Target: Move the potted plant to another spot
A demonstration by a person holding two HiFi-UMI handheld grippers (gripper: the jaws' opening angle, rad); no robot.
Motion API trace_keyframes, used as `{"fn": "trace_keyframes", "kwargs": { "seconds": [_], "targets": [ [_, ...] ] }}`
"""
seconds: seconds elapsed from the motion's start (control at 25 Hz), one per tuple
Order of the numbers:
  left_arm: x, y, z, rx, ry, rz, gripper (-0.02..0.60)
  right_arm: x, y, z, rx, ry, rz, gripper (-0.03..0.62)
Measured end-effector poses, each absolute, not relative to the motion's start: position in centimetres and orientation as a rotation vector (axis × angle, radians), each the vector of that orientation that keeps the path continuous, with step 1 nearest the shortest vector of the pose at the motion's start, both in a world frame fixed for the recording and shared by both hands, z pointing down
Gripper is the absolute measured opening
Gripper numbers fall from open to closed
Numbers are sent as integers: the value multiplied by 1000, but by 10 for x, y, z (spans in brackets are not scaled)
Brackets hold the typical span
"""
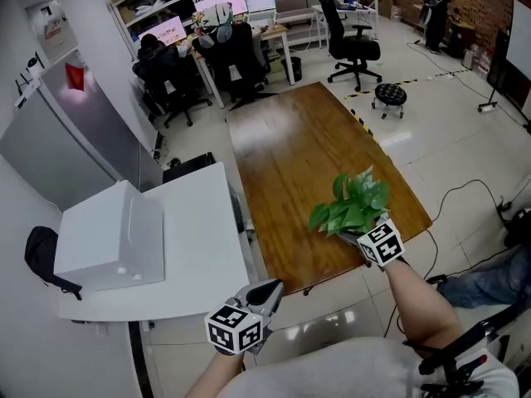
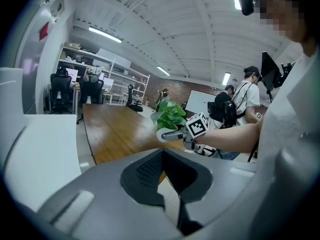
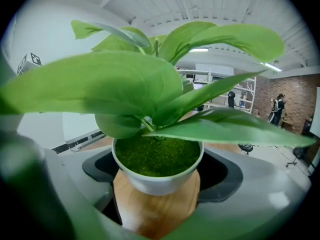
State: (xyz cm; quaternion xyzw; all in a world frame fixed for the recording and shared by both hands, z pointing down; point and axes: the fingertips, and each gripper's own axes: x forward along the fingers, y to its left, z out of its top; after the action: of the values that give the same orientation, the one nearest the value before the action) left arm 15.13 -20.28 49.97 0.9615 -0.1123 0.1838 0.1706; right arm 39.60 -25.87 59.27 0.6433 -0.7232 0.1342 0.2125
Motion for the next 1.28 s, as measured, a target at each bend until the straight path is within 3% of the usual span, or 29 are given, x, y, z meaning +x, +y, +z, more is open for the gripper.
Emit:
{"fn": "trace_keyframes", "kwargs": {
  "seconds": [0.72, 1.28],
  "targets": [
    [187, -206, 516, 2699, -215, 613, -3, 478, -215, 644, 1953, -1835, 526, 471],
    [181, -199, 534, 2652, -226, 622, -3, 487, -206, 672, 2007, -1811, 573, 468]
  ]
}}
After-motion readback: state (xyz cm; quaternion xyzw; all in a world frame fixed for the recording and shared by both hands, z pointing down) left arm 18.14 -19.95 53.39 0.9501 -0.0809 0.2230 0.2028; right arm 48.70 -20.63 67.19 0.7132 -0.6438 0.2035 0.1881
